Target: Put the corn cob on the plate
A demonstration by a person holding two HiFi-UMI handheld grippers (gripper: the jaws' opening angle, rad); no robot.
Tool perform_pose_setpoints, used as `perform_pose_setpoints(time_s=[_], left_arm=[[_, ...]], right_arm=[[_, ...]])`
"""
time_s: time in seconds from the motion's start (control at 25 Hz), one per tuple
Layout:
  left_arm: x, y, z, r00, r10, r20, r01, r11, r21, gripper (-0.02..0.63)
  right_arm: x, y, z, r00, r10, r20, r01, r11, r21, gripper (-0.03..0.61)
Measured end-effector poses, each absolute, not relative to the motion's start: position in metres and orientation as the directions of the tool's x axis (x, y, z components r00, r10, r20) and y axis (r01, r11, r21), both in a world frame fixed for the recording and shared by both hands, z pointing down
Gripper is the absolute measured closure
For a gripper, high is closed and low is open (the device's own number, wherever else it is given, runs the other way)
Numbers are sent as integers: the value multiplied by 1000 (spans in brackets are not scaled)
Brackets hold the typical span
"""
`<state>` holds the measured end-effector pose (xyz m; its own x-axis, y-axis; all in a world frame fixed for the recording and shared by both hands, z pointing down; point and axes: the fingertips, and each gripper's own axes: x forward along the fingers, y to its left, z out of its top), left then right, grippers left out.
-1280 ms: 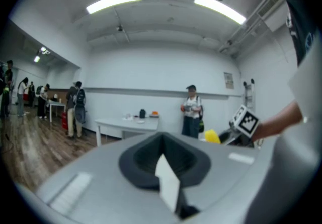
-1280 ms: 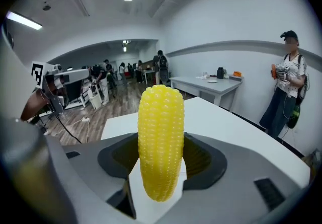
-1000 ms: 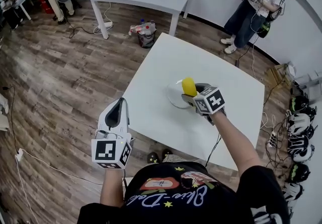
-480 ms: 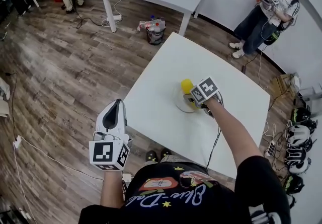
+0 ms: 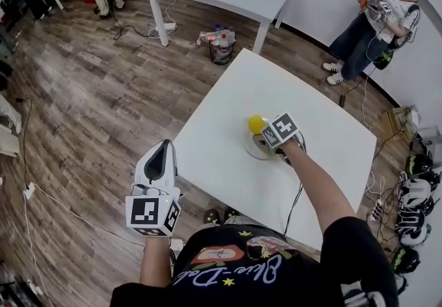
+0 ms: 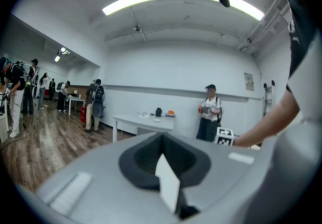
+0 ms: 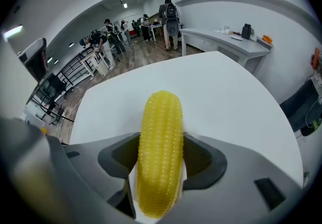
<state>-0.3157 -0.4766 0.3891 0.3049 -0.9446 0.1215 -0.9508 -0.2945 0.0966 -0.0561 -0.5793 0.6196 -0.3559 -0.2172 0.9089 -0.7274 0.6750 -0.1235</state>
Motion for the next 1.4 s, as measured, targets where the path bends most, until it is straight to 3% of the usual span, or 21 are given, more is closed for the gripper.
perform_pose_setpoints(time_s=[0.2,0.36,0.56,0.64,0.72,0.92,1.4], left_arm=[[-302,-471,387,324,-936,134,-945,-315,85,615],[-302,-464,382,331,-935,132,-944,-325,64,615],[-291,-459,369,361,-926,107,-932,-360,33,615],[-280,-454,364,387,-917,99,-922,-387,18,615],[-269,-449,361,416,-905,90,-909,-417,4,615],[-238,-447,356,490,-868,79,-870,-492,-12,615],[-173,-440,345,574,-817,55,-814,-576,-70,615]], right_arm=[[-55,-577,616,-384,-263,885,-705,702,-98,316],[-57,-579,593,-414,-402,817,-705,709,-8,314],[-58,-558,517,-593,-610,525,-772,616,-156,317],[-49,-540,493,-598,-678,429,-792,582,-185,327],[-37,-517,472,-575,-734,360,-815,551,-180,530],[-26,-465,418,-547,-814,193,-836,521,-173,556],[0,-428,383,-513,-846,145,-858,498,-126,561]])
